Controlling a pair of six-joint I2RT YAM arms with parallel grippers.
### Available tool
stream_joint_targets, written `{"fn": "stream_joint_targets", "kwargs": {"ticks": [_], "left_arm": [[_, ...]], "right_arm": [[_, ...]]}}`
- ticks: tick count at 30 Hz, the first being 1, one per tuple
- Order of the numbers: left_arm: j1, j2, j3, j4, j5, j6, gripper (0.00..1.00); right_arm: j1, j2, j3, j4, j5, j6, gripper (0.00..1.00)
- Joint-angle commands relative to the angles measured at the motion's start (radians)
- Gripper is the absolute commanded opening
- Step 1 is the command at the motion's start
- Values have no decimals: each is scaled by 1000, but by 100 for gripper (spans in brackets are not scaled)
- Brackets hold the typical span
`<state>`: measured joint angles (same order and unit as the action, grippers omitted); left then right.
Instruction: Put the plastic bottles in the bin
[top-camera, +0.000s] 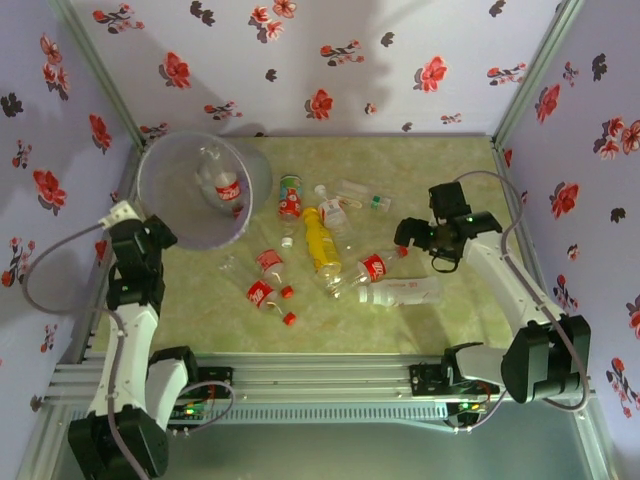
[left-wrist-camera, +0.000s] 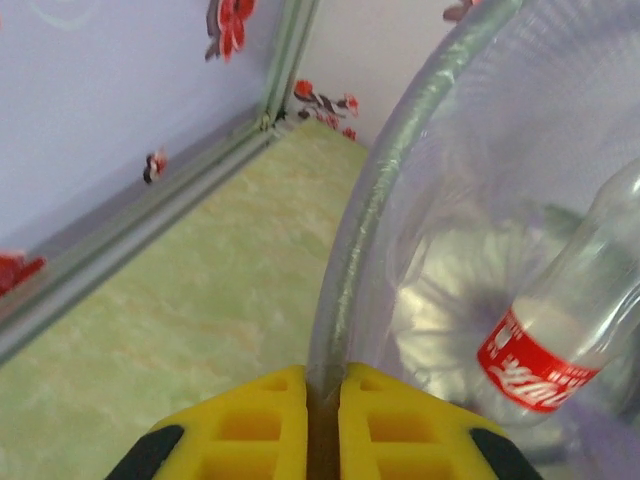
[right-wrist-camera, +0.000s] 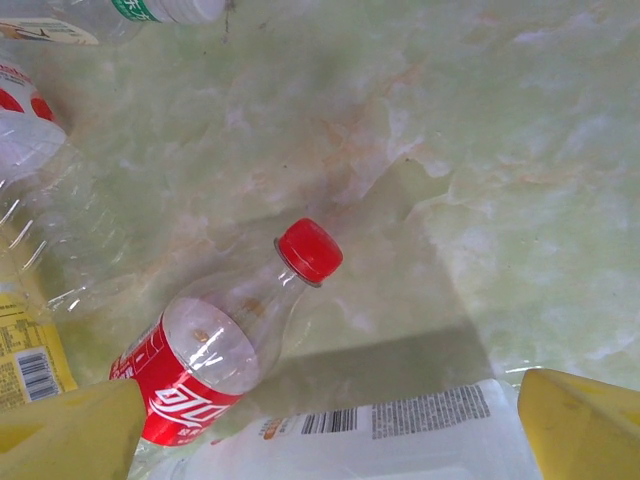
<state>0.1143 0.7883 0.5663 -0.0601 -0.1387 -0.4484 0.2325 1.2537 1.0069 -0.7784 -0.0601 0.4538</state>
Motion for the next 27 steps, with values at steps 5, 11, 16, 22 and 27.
{"fn": "stream_joint_targets", "kwargs": {"ticks": [5,11,16,22,27], "left_arm": [[-31,-66,-50,-55,-98,10,0],[-31,17,126,-200,-95,-14,0],[-31,152,356,-321,-95,-4,0],[-14,336,591,-376,-94,41,0],[25,478,753,-415,-41,63,0]], "right_arm": [[14,21,4,35,-25,26,97],[29,19,8,30,-12,35,97],[35,16,6,27,-4,30,97],[39,9,9,7,5,24,97],[42,-2,17,-38,43,11,97]]}}
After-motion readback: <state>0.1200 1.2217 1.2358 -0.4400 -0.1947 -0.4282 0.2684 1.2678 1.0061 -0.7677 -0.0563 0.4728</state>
